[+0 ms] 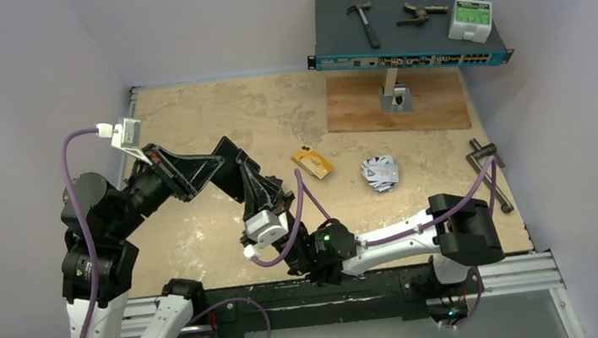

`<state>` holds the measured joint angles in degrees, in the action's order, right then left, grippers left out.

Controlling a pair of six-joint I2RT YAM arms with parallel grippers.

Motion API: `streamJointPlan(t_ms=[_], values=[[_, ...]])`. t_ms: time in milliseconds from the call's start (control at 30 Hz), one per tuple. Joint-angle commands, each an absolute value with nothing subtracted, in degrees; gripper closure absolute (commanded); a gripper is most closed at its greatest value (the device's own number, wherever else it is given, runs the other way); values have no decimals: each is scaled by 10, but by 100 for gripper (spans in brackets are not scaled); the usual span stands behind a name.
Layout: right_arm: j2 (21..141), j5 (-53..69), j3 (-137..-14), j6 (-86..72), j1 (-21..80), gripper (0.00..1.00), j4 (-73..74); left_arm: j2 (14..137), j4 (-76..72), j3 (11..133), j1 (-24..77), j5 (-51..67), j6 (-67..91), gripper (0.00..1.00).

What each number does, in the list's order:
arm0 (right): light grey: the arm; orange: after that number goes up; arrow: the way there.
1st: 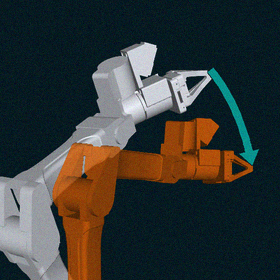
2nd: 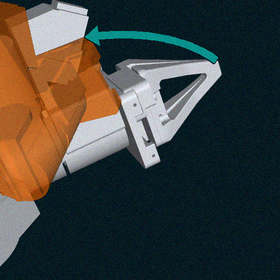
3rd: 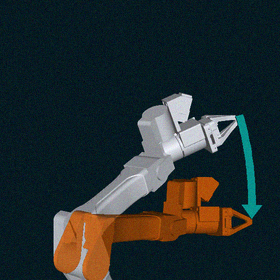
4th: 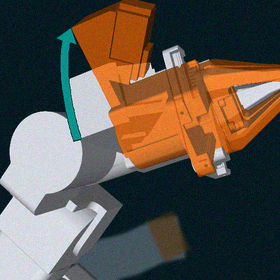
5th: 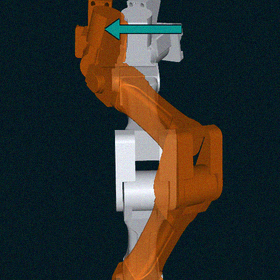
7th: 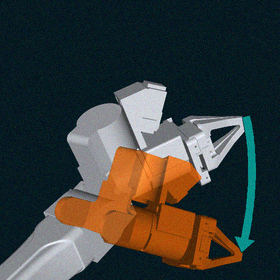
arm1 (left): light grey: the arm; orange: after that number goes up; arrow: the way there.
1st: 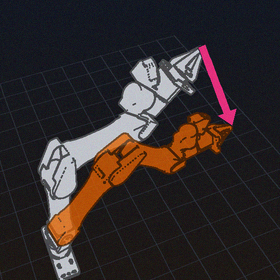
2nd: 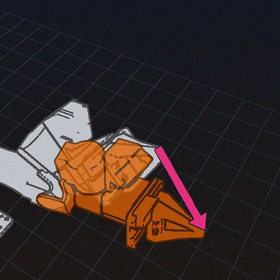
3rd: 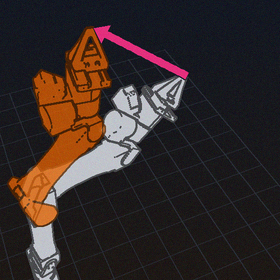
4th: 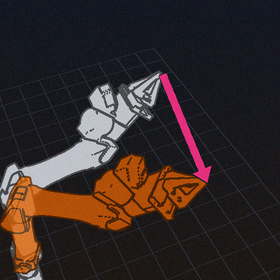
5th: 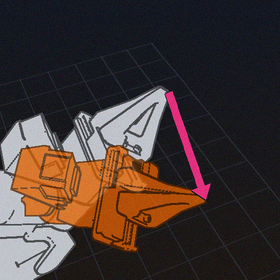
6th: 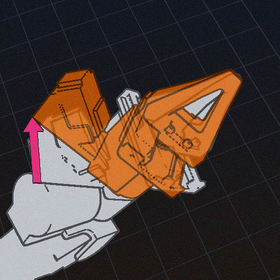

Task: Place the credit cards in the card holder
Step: Open the card holder at the center of the board.

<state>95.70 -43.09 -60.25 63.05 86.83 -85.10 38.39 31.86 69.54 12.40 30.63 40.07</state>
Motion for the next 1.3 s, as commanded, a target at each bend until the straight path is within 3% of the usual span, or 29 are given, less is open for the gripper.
streamJointPlan(t_ms=[0, 700, 1267], values=[[922, -459, -595, 607, 855, 100, -928, 375, 327, 707, 125, 325, 409, 100], [926, -462, -661, 573, 855, 100, -927, 368, 335, 692, 122, 323, 406, 100], [906, -533, -674, 545, 799, 100, -885, 365, 344, 706, 122, 328, 407, 100]])
